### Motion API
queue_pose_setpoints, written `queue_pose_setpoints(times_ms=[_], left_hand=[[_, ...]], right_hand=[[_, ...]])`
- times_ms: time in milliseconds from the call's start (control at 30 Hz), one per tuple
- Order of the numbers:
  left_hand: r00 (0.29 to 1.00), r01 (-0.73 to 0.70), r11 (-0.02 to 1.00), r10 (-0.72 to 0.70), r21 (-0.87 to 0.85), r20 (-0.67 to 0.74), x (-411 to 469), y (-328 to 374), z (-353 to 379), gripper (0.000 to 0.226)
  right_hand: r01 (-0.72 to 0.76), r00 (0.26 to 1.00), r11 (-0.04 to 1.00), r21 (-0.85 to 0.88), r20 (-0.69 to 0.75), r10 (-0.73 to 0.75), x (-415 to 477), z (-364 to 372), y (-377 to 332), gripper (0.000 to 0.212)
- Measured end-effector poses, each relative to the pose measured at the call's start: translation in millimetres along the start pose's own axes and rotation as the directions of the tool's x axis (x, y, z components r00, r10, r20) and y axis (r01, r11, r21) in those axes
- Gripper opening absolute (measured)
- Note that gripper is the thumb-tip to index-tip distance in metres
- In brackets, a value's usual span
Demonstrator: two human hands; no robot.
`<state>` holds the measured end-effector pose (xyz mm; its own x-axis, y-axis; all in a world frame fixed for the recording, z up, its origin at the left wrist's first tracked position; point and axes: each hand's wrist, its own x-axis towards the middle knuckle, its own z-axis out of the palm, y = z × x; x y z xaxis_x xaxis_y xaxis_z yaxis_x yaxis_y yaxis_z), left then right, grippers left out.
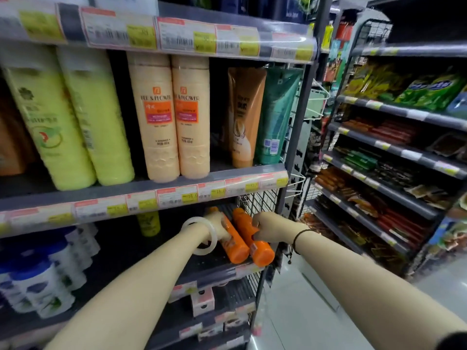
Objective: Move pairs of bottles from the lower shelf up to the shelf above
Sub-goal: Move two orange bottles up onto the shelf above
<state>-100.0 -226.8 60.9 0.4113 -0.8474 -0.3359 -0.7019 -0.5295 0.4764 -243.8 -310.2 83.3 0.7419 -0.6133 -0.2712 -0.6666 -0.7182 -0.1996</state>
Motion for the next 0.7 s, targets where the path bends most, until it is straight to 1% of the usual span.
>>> queue_pose_setpoints(times_ms=[67, 167, 233, 400, 433, 567, 600, 700], left_hand=[[0.999, 0.036, 0.998, -0.036, -0.046, 0.002, 10.9, -3.5, 7.0, 0.019], [0.996, 0.086, 0.991, -0.085, -0.101, 0.012, 26.5, -9.5, 15.2, 0.025], [0.993, 0.118, 0.984, -0.118, -0.133, 0.011, 33.7, -13.2, 19.7, 0.026], [0.984, 0.179, 0.948, -0.177, -0.262, 0.031, 47.0, -24.6, 29.9, 0.028], [0.979, 0.203, 0.935, -0.200, -0.291, 0.041, 49.8, -26.7, 32.2, 0.034], [0.965, 0.260, 0.857, -0.245, -0.446, 0.091, 69.7, -35.4, 45.7, 0.075], [0.963, 0.265, 0.835, -0.253, -0.482, 0.092, 74.8, -36.8, 48.4, 0.082], [0.950, 0.287, 0.765, -0.303, -0.577, 0.070, 77.7, -34.4, 53.1, 0.081]], right_hand=[[0.001, 1.000, 0.999, 0.032, 0.001, -0.001, 11.6, 6.3, 3.0, 0.040], [-0.008, 1.000, 0.998, 0.062, 0.015, 0.007, 24.9, 15.8, 5.5, 0.041], [-0.017, 1.000, 0.997, 0.080, 0.019, 0.015, 32.2, 21.5, 7.2, 0.041], [-0.053, 0.998, 0.993, 0.102, -0.017, 0.055, 44.6, 36.4, 11.0, 0.040], [-0.072, 0.997, 0.990, 0.120, -0.025, 0.075, 47.6, 39.7, 12.1, 0.040], [-0.108, 0.990, 0.984, 0.143, -0.070, 0.118, 58.2, 46.3, 15.6, 0.035], [-0.119, 0.988, 0.983, 0.142, -0.083, 0.131, 60.2, 47.4, 16.4, 0.034], [-0.164, 0.977, 0.977, 0.138, -0.115, 0.180, 65.4, 54.5, 18.9, 0.033]])
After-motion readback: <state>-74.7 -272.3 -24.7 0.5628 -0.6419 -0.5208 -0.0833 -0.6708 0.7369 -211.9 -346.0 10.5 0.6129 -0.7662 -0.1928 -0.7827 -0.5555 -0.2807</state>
